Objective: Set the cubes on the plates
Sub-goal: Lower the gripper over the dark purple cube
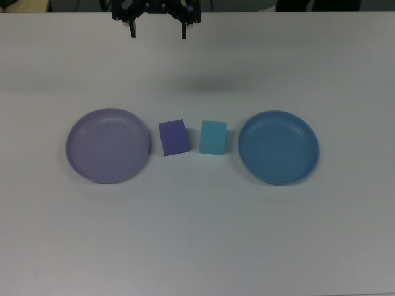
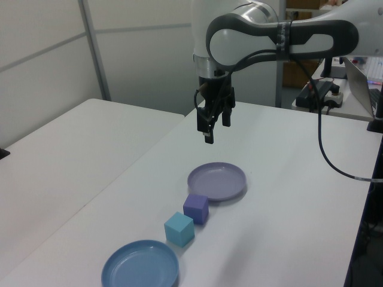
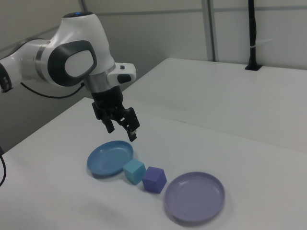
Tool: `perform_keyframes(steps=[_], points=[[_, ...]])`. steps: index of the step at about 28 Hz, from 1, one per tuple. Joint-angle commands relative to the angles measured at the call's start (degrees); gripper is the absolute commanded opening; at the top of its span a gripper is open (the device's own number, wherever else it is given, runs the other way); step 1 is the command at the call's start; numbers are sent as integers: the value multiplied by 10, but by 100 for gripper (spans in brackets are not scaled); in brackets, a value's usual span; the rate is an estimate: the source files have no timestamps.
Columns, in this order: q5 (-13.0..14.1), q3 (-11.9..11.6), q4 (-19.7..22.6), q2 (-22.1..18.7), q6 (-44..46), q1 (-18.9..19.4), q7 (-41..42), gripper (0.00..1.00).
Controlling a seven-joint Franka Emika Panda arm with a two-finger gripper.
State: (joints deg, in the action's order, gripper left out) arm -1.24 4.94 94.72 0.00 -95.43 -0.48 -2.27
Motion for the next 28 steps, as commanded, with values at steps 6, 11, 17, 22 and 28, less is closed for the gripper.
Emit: perform_keyframes(steps=[6, 11, 17, 22, 28], points=[[19, -5, -2, 18, 6, -2, 20, 100], [17, -7, -6, 53, -6, -5, 30, 100], [9, -7, -6, 102, -61, -11, 71, 100], [7, -7, -4, 135, -105, -17, 74, 100], [-15, -5, -3, 181, -128, 1, 69, 100]])
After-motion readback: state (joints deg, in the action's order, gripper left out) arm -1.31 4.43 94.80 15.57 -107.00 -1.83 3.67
